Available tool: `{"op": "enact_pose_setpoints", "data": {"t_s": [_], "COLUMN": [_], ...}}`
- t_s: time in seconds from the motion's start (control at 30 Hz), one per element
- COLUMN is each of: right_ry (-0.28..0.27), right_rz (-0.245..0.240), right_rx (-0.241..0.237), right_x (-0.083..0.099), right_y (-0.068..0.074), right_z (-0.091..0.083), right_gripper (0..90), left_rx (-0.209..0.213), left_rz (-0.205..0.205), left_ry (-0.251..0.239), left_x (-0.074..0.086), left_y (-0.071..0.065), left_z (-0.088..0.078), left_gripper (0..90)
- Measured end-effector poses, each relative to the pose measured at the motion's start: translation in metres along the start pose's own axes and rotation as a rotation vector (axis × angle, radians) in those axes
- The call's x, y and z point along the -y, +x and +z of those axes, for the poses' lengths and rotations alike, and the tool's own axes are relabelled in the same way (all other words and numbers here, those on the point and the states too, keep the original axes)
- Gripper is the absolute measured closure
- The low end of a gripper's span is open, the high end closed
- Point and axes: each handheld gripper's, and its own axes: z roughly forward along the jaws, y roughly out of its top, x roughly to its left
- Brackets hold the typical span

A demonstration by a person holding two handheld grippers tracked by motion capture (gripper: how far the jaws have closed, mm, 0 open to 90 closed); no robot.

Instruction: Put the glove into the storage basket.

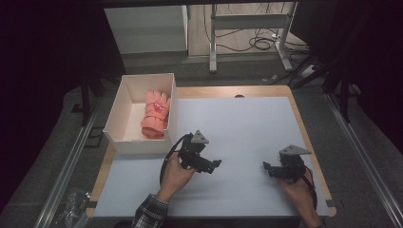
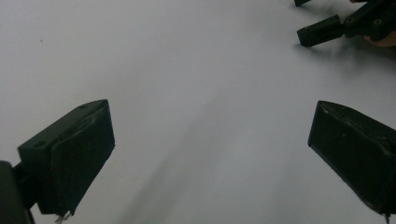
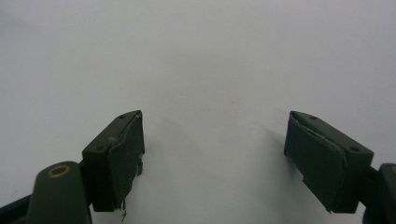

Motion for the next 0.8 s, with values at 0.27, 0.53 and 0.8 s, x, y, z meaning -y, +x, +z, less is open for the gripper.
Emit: {"op": "enact_pose_setpoints", "data": {"t_s": [0.27, 0.53, 0.8], "right_ry": [0.0, 0.0, 0.0], "right_rz": [0.0, 0.0, 0.0], "right_rx": [0.0, 0.001, 0.001], "right_x": [0.0, 0.0, 0.0], "right_y": [0.0, 0.0, 0.0], "right_z": [0.0, 0.0, 0.0], "right_gripper": [20.4, 20.2, 20.1], "left_rx": [0.005, 0.011, 0.018], "left_rz": [-0.013, -0.036, -0.053], "left_ry": [0.006, 0.023, 0.033], "left_x": [0.015, 0.033, 0.05], "left_y": [0.0, 0.003, 0.007], "left_z": [0.003, 0.006, 0.006], "left_gripper": [0.8, 0.7, 0.7]}}
